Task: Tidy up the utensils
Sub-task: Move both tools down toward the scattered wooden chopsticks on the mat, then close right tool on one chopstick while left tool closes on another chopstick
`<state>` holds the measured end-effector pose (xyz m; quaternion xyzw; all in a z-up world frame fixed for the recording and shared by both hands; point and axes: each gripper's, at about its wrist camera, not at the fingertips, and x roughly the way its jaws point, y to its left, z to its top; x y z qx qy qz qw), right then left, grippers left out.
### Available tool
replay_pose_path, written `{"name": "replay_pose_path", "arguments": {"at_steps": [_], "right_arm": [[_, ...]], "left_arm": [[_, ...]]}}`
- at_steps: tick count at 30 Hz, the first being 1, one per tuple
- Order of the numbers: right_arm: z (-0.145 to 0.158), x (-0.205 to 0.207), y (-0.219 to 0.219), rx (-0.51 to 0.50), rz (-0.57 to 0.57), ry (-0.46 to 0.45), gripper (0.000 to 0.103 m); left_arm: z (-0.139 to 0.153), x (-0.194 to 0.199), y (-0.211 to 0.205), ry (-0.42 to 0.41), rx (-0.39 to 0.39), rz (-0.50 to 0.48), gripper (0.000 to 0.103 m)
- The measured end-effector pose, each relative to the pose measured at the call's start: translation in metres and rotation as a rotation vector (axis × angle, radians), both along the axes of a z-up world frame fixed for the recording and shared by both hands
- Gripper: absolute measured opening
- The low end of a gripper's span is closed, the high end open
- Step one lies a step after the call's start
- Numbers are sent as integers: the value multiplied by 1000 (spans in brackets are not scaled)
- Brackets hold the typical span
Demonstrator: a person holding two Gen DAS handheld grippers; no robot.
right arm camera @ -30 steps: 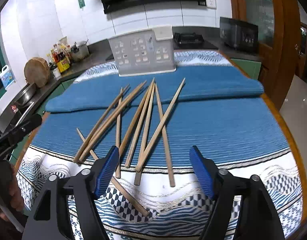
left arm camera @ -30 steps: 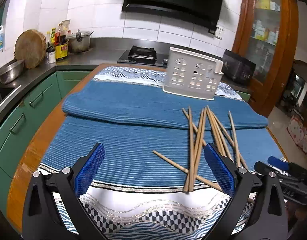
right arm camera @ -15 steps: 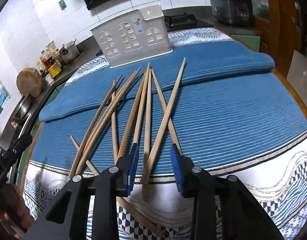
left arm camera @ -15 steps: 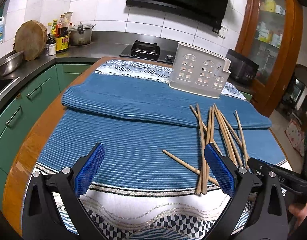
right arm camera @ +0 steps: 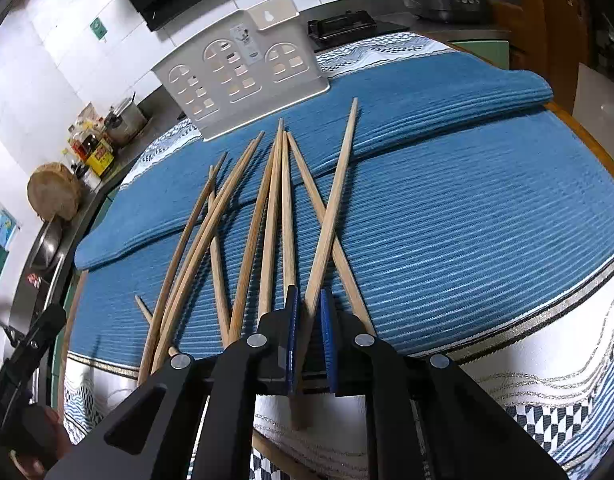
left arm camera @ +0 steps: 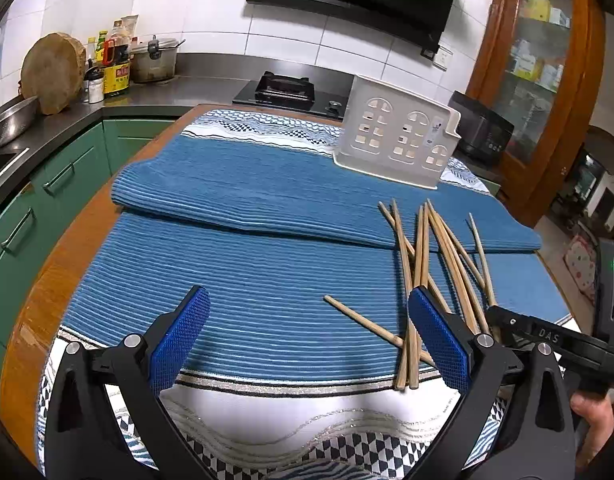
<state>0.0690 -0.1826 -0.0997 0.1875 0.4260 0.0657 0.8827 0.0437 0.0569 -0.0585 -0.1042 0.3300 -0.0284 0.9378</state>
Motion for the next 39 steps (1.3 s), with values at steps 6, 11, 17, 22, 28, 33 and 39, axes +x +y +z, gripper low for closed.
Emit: {"name": "replay_pose_path", "arguments": {"at_steps": [6,11,17,22,28,33,39], "right_arm": [[3,-4,-9,-5,-20,-11,7],[7,-11,-16,-29,-18,-28,7],[24,-21,-23,-106,-1,-103,7],[41,-29,-28,-161,14,-180,7],[52,-33,-40,-168,27,-231,7],[52,-32,-48,-146,30,-237,7],[51,-32,-51,-139,34,-244,7]], "left_arm": [[-2,2,-10,11,-2,-32,97],[-6,7,-22,30,-31,-72,97],[-10,16,-48,52,-44,-126,96],[-15,30,-65,86,-65,-152,70],[-29,45,-76,143,-92,-159,42],[-35,54,-81,169,-87,-165,30],[-39,59,-74,183,-143,-163,25]]}}
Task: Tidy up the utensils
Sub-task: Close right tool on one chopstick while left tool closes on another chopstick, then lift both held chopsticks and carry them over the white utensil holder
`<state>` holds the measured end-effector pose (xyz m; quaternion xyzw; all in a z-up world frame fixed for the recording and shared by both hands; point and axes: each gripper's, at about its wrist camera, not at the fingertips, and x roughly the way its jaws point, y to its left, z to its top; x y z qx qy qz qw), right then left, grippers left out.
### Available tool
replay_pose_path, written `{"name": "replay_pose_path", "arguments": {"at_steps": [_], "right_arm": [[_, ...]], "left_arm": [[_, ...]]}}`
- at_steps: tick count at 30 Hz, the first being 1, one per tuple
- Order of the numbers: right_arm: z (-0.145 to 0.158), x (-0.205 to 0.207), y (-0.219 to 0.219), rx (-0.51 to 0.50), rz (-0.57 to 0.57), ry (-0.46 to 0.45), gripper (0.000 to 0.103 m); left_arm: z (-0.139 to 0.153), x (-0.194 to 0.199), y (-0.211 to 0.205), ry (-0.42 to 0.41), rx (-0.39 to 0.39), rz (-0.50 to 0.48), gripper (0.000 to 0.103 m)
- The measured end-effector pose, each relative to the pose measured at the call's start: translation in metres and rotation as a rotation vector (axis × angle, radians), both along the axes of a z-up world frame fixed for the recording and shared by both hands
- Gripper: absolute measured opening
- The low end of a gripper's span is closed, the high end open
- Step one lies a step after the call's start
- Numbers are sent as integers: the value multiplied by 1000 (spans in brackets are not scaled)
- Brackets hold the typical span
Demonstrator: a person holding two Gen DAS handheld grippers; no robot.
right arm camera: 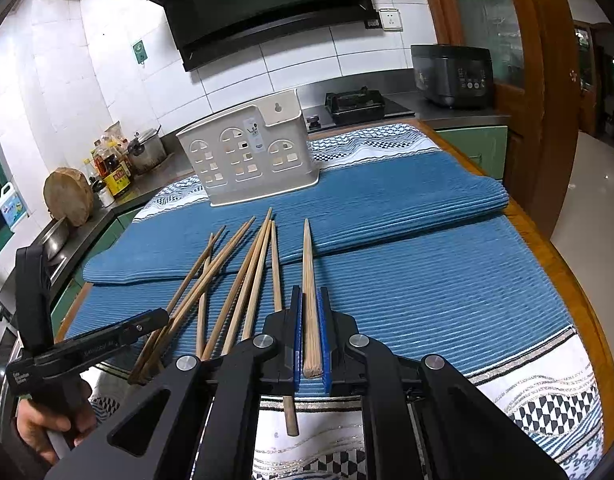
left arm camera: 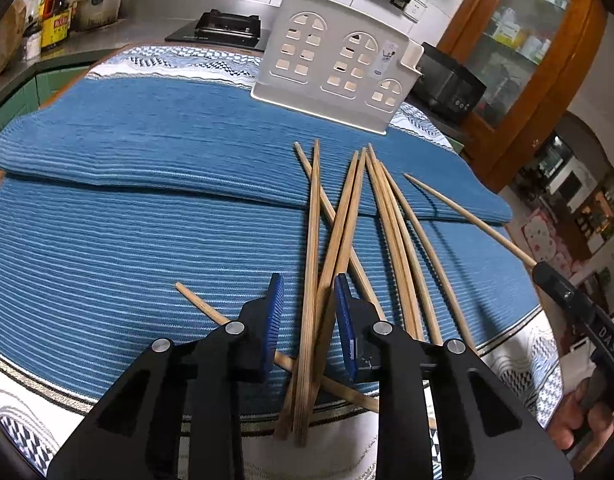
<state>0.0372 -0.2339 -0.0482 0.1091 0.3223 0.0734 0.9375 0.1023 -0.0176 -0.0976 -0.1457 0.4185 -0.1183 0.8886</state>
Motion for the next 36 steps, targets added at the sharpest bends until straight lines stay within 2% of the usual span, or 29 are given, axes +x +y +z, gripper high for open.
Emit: {"name": "replay_pose_path", "arguments": {"at_steps": [1,6,7,15,17,20,26,32,36], "right_arm": [[0,0,0,-1,0,-1,7],[-1,-1,0,4,-1,0,7],[-2,-1,1,3,-1,2,7],[-3,2,1,1,0,12,7],[-3,2,1,0,0,13,7],[-3,2,1,-2,-1,10,7],[5,-1,0,-10,-6,-20,7],[18,-4,-1,-23,-4,-54,7],[29,-3,1,-33,10,-79,7]], "left_arm": [[0,0,1,2,-9,1,19],[-6,5,6,23,-51,1,18],[-7,5,7,23,-64,-4,13],[-10,9,5,37,-102,-29,12],[-9,10,5,35,-109,-33,6],[-7,10,5,29,-103,-31,5],[4,4,10,0,-107,-20,5],[33,-2,10,-85,-60,-16,5],[48,-3,16,-123,-69,-18,5]]}}
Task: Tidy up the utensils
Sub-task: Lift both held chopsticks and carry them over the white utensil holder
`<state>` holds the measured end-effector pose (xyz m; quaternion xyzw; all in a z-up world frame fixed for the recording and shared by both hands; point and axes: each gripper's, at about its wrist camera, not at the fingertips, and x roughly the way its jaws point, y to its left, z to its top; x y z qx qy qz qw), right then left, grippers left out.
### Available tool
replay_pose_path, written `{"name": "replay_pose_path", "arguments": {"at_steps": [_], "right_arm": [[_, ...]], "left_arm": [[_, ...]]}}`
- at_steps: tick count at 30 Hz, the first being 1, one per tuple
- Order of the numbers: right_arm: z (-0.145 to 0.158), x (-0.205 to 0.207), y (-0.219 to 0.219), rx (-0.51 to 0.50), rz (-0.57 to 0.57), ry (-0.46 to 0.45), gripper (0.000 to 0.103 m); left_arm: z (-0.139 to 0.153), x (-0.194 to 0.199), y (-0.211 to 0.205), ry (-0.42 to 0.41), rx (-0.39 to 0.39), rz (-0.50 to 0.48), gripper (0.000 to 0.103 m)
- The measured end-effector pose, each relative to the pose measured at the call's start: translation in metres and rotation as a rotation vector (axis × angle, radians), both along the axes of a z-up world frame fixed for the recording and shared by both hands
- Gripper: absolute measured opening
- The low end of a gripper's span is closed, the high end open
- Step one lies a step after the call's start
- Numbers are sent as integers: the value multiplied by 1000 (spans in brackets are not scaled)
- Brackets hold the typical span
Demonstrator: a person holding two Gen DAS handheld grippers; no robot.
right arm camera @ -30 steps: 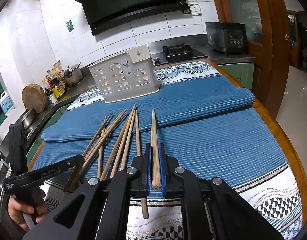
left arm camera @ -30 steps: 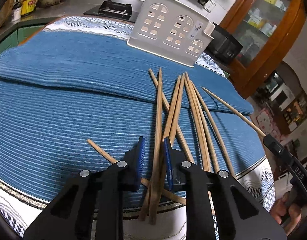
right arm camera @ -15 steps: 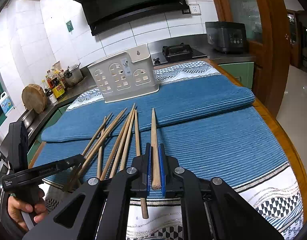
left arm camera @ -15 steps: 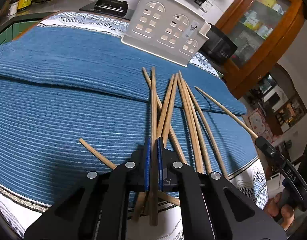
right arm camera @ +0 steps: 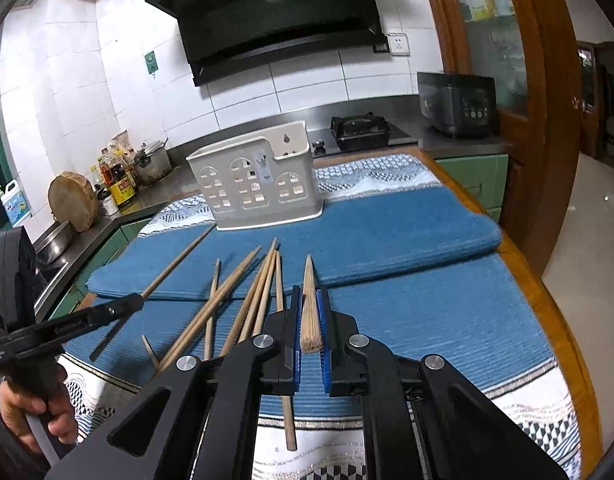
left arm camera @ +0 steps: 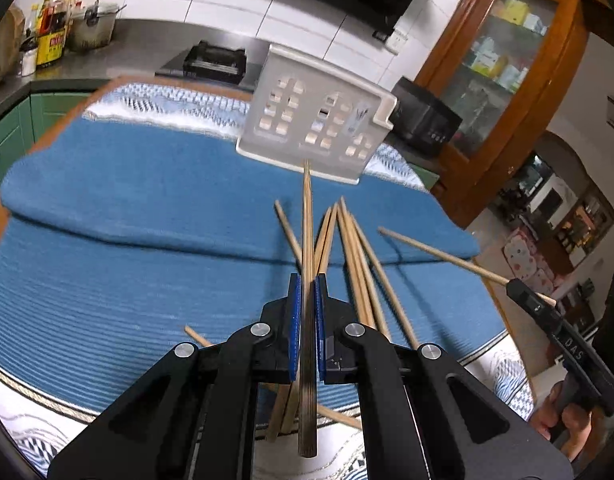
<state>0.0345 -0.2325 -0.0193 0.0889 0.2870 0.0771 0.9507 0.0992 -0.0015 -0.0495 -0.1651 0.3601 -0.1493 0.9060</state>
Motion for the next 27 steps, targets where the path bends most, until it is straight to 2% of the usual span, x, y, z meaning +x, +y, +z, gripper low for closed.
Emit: {"name": "replay_pose_path", "arguments": {"at_steps": [4,6,9,15,21,27], "right_arm": [[13,4,3,-29,13,-29,7],[20,8,3,-41,22,-40,7],[27,10,3,-50,28,-54,7],[32,12,4,-46,33,-60,7],[44,15,4,-41,55,-75,7],[81,34,-2,-8,131,-93,7]], "left_arm": [[17,4,3,-21,-19,-41,5],[20,8,-1,0,33,-56,5],[18,9,-4,16,70,-83,5],[12,7,4,38,60,-71,5],[26,9,5,-4,61,-58,5],[49,18,3,-49,83,-65,5]]}}
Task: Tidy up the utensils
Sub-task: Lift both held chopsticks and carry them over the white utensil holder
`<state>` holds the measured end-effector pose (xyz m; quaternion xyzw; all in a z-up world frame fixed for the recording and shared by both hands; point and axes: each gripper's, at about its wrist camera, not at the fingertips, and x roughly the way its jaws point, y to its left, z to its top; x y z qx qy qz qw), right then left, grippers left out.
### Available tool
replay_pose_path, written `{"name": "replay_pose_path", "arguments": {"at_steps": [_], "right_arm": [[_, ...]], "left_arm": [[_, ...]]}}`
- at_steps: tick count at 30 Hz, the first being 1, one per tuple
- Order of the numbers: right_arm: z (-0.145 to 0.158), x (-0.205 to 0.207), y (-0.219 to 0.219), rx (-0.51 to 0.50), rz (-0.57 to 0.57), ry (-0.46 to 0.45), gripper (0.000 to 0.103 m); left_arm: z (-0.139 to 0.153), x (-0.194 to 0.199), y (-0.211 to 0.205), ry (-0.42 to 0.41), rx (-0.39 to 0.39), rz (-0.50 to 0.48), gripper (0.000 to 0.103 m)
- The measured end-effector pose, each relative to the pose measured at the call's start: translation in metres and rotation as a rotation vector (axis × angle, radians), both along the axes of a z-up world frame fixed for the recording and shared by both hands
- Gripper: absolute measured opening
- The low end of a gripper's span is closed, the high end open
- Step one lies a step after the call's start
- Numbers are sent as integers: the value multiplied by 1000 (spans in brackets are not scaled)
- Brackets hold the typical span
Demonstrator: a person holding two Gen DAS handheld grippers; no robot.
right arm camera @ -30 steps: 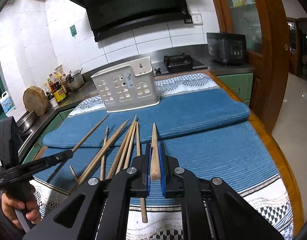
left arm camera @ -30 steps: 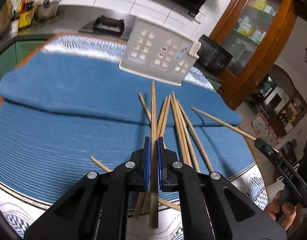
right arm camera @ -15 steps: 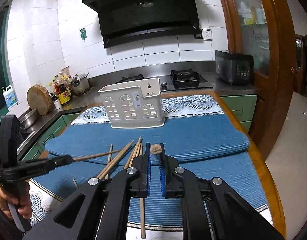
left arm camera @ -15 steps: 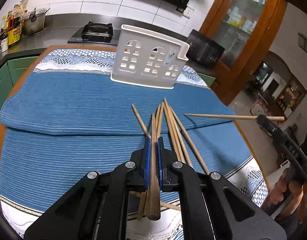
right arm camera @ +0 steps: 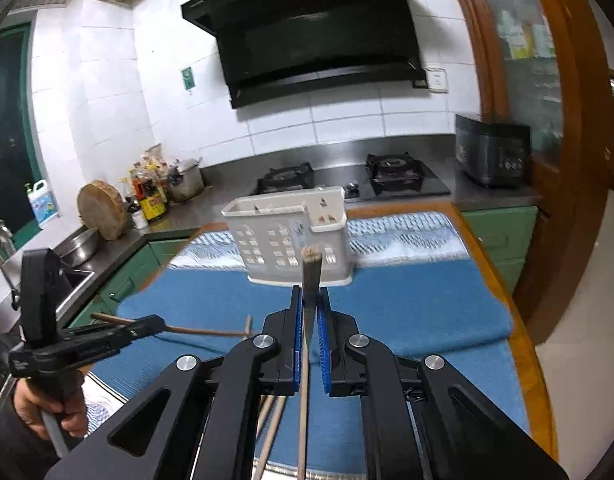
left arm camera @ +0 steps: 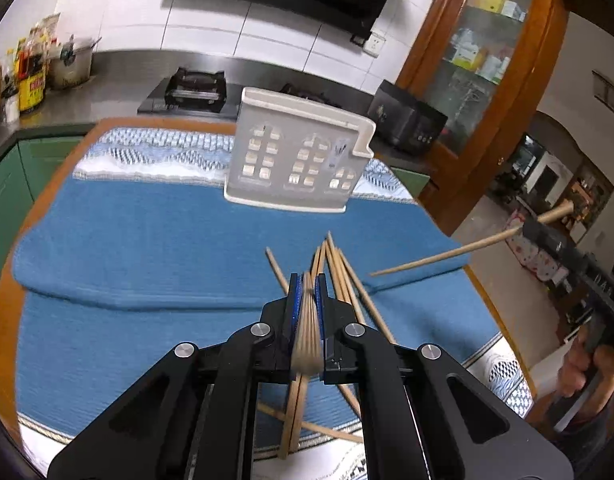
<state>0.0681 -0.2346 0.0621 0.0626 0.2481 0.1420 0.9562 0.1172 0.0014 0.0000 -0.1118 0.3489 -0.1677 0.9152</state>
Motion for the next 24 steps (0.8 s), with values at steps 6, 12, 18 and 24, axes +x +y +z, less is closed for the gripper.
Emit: {"name": "replay_pose_path", "arguments": {"at_steps": [6,12,18,24], "right_arm": [[57,31,0,-33,43,-60,7],[99,76,7,-95,30,-92,7],[108,123,17,-124,11,-94,7],[91,162,33,-165,10,-37,7]], "left_arm": [[35,15,-6,-57,18,-30,5],[63,27,-16,-96,47,-61,5],[109,38,-13,-170,56,-64,5],[153,63,-7,-244,74,-37,5]]}}
